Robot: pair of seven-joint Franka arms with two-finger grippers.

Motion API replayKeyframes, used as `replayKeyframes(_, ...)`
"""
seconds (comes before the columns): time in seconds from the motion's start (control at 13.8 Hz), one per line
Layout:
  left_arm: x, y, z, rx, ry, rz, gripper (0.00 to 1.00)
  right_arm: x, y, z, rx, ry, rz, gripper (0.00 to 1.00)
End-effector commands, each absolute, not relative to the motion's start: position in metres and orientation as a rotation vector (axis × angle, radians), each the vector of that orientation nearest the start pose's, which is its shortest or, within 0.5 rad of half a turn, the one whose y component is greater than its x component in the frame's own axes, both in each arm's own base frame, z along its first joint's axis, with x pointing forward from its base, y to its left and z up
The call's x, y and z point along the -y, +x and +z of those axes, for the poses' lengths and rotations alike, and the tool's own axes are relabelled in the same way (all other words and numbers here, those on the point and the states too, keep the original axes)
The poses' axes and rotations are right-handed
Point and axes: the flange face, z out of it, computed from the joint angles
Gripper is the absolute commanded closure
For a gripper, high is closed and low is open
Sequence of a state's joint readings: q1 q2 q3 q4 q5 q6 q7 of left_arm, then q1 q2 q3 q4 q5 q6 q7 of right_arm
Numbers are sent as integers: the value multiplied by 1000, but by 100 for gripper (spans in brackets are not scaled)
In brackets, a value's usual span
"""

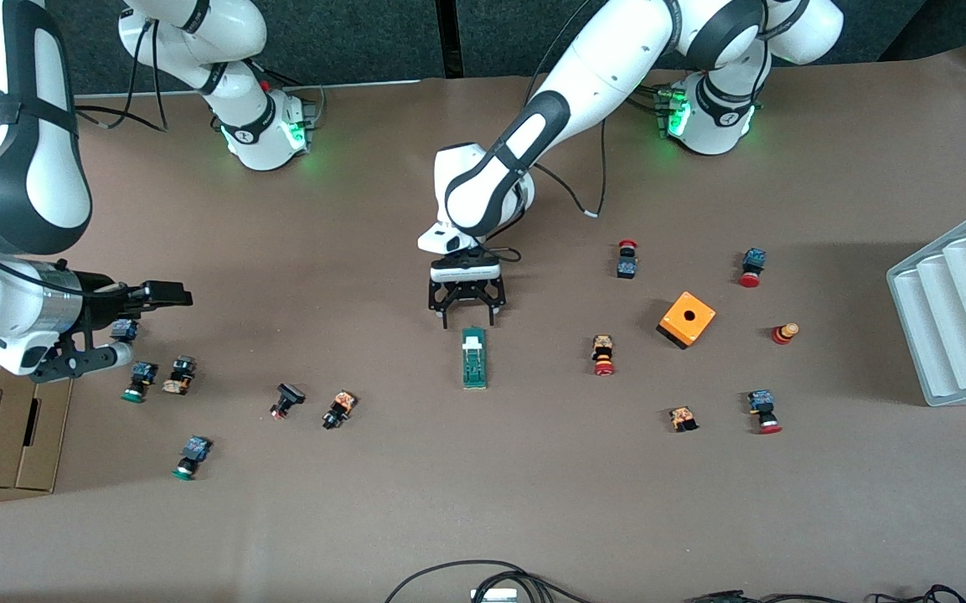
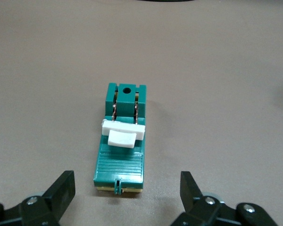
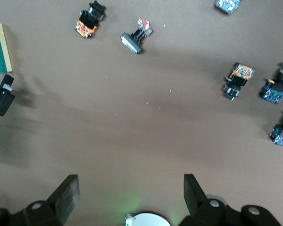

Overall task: Close load switch with both arms
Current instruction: 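Grasp the switch base with the left gripper while the right gripper approaches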

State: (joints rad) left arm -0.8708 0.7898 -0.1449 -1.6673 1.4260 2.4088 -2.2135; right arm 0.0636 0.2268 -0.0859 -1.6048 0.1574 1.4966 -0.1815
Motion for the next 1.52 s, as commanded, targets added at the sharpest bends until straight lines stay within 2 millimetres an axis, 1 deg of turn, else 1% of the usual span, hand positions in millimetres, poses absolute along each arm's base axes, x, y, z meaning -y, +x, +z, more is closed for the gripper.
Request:
replayKeyframes(0.0, 566, 371, 139, 188, -2862, -1362, 3, -8, 590, 476, 228, -2919, 486, 1)
replayKeyframes(0.07, 568, 365, 132, 188, -2830, -1413, 5, -10, 592, 477, 256, -2920, 464, 1)
replayKeyframes(0.22, 570, 354, 116, 217, -2782, -1491, 5, -28, 600, 479, 337, -2931, 389, 1)
replayKeyframes(0.29, 571, 351, 110, 241, -2766, -1524, 6, -43, 602, 477, 376, -2936, 370, 1)
replayKeyframes(0.36, 571, 348, 102, 250, -2754, -1559, 6, -54, 602, 476, 406, -2938, 373, 1)
replayKeyframes(0.44, 569, 347, 95, 206, -2724, -1610, 5, -66, 603, 471, 437, -2936, 378, 1)
replayKeyframes(0.51, 566, 348, 84, 155, -2691, -1652, 6, -74, 604, 469, 457, -2934, 368, 1)
replayKeyframes(0.58, 565, 348, 80, 151, -2691, -1670, 8, -88, 604, 468, 497, -2935, 352, 1)
replayKeyframes(0.65, 564, 349, 80, 165, -2693, -1678, 9, -99, 605, 465, 547, -2926, 343, 1)
replayKeyframes(0.73, 565, 349, 80, 162, -2692, -1685, 10, -103, 606, 462, 600, -2907, 338, 1)
replayKeyframes(0.8, 564, 349, 76, 144, -2687, -1691, 13, -105, 611, 454, 643, -2901, 312, 1)
replayKeyframes(0.87, 562, 349, 72, 115, -2673, -1710, 18, -117, 611, 453, 724, -2884, 283, 1)
replayKeyframes(0.94, 560, 348, 66, 103, -2667, -1712, 22, -122, 612, 450, 778, -2870, 273, 1)
replayKeyframes(1.09, 560, 348, 65, 137, -2670, -1729, 24, -129, 614, 445, 823, -2849, 262, 1)
replayKeyframes(1.16, 561, 347, 66, 147, -2670, -1735, 25, -135, 613, 444, 854, -2838, 261, 1)
replayKeyframes(1.23, 562, 345, 66, 150, -2668, -1742, 29, -143, 612, 444, 875, -2835, 259, 1)
replayKeyframes(1.31, 563, 344, 66, 161, -2672, -1745, 29, -151, 612, 445, 894, -2836, 238, 1)
replayKeyframes(1.45, 565, 338, 65, 162, -2677, -1750, 39, -170, 609, 446, 946, -2836, 219, 1)
